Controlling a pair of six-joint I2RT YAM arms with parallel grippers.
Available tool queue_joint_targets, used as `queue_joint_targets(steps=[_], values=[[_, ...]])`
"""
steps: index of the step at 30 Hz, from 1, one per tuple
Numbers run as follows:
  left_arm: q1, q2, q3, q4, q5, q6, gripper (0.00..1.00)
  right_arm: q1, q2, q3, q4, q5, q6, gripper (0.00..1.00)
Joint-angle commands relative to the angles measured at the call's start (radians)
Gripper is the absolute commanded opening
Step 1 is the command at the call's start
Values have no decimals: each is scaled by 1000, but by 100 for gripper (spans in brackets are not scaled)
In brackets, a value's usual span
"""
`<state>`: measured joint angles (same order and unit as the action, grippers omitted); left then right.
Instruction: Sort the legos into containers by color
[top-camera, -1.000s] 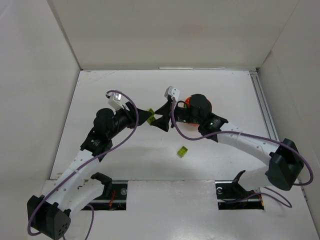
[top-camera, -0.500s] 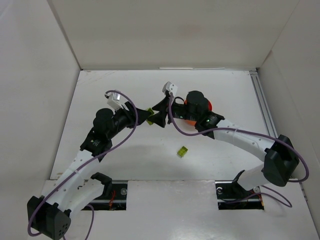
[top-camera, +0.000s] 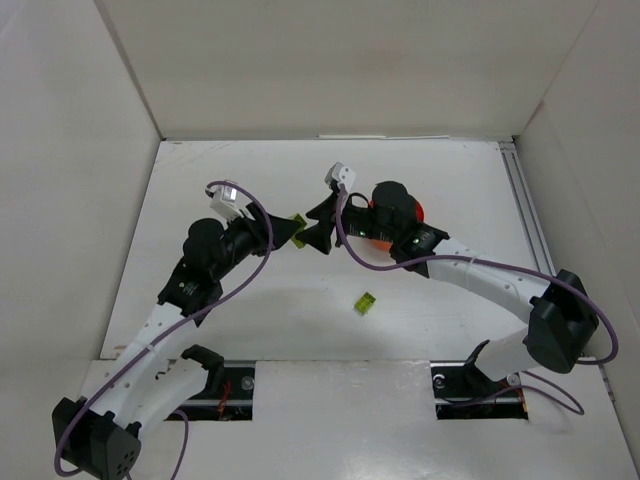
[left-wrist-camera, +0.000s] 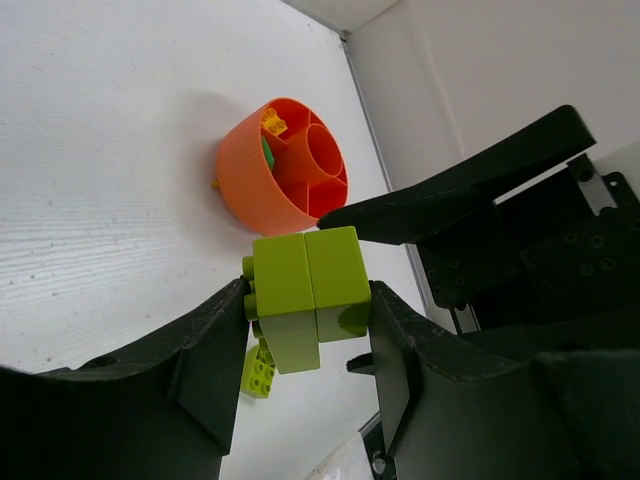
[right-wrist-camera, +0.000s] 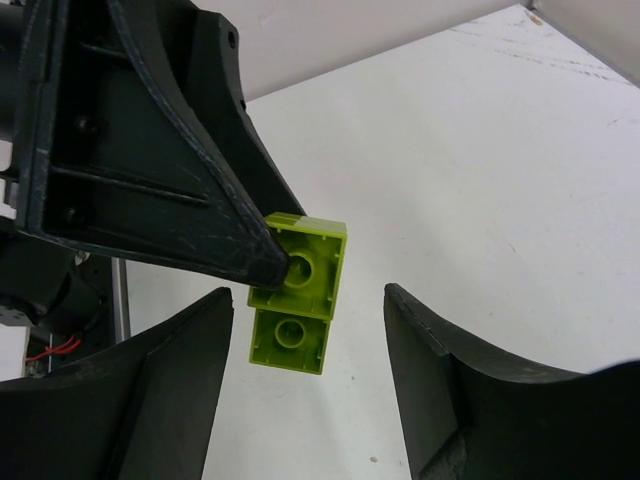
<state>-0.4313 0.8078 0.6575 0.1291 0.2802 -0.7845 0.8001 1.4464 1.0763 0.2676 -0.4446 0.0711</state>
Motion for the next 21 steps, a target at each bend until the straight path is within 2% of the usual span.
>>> queue_joint_targets(steps=[1,17,21], values=[[-4,-45,51,69,-12,-12,18,10,-15,54,13,23,-10,67],[-4,-47,22,109,-3,-21,18,28,39,117,24,-55,27,67],[-4,-67,13,118,-12,-21,18,28,39,117,24,-29,38,55]])
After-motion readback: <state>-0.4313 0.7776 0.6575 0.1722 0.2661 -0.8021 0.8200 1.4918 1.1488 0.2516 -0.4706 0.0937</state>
